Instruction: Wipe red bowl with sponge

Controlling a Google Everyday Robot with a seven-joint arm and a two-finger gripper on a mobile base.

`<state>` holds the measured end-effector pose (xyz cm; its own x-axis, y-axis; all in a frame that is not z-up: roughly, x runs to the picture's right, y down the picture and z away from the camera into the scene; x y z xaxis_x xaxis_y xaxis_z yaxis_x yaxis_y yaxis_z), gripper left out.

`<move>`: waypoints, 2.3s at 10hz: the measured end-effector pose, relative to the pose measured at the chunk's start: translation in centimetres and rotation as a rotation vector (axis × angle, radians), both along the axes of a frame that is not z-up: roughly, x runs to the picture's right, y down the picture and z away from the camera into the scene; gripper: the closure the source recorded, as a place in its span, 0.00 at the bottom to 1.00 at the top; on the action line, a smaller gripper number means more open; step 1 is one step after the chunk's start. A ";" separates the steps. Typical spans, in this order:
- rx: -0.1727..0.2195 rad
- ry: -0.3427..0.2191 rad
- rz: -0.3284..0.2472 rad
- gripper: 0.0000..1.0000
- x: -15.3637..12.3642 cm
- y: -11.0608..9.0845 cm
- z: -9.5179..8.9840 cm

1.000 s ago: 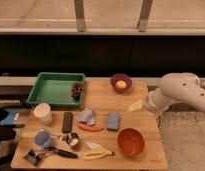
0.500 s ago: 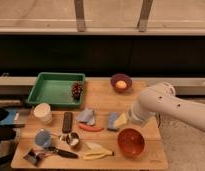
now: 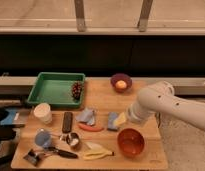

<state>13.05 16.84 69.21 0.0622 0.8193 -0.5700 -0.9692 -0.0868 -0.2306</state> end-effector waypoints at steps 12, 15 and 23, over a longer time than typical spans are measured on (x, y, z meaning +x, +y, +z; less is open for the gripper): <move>-0.185 -0.010 -0.137 0.20 -8.0 4.2 11.4; -0.177 0.057 -0.166 0.20 -7.0 3.0 12.4; -0.177 0.130 -0.166 0.59 -5.8 4.2 14.0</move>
